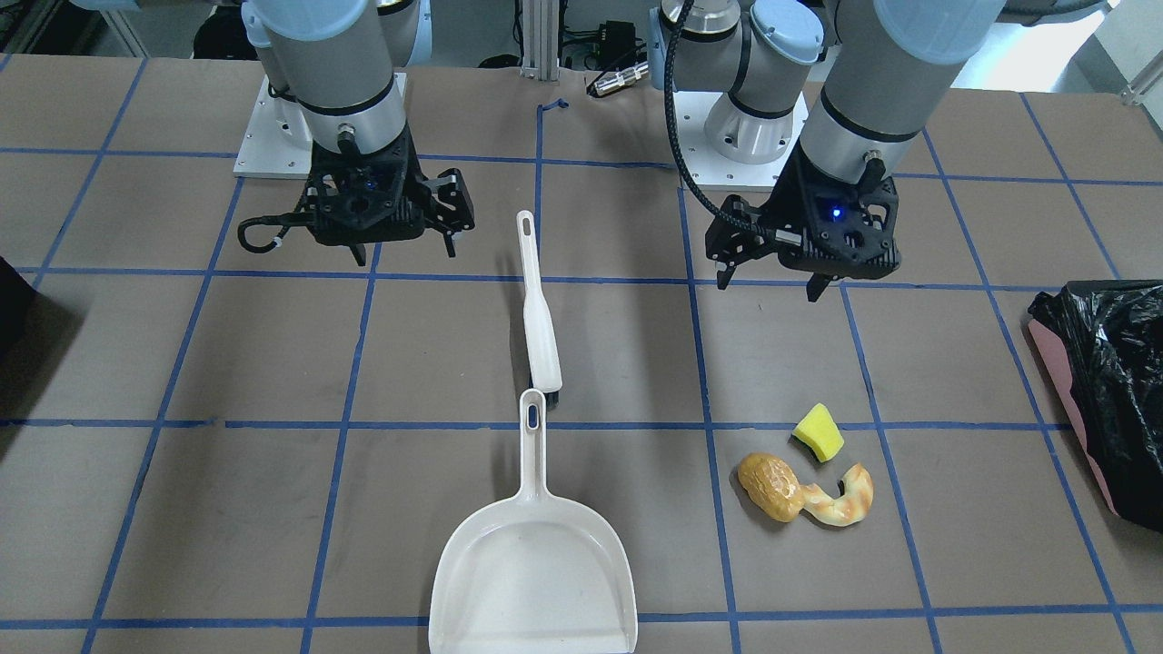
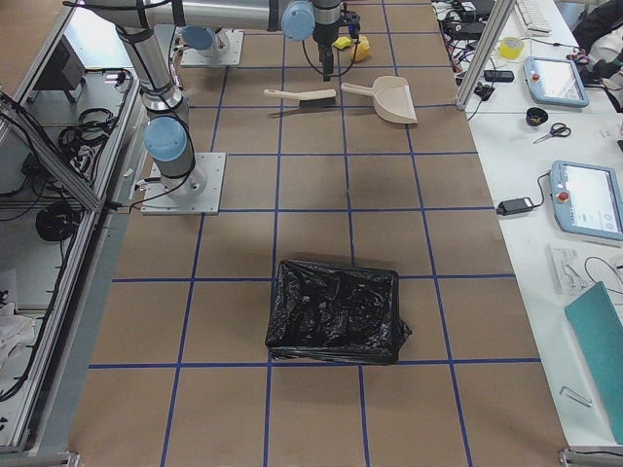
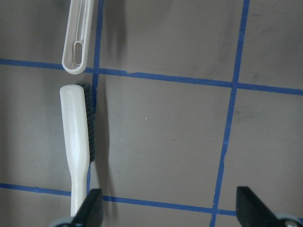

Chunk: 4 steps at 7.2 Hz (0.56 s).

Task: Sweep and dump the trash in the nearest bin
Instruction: 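Grasp the dustpan handle with left gripper while right gripper grasps the brush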

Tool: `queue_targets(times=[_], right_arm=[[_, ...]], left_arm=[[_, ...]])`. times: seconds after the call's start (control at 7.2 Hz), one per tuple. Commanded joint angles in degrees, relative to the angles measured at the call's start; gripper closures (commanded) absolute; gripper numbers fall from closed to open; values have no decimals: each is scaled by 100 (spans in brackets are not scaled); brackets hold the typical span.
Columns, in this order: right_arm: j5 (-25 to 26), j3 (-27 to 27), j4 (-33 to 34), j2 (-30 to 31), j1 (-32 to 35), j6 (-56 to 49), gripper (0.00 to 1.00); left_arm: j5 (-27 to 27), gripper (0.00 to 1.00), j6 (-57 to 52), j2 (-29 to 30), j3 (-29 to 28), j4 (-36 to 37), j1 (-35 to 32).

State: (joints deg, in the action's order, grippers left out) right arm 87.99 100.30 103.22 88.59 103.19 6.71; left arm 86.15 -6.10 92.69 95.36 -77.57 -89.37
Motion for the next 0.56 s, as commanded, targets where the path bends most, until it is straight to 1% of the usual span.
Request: queue_targets(times=[0.0, 0.14, 0.28, 0.42], right_arm=[[-10, 436, 355, -9, 463, 190, 0], [-10, 621, 548, -26, 718, 268, 0], [-10, 718, 611, -44, 955, 521, 0], [-2, 763, 768, -174, 1262, 889, 0]], left_arm=[[-246, 0, 170, 659, -708, 181, -28], [-239, 0, 780, 993, -1043, 216, -359], [-195, 0, 1082, 1336, -1159, 625, -789], [-212, 0, 1424, 1618, -1178, 1003, -1010]])
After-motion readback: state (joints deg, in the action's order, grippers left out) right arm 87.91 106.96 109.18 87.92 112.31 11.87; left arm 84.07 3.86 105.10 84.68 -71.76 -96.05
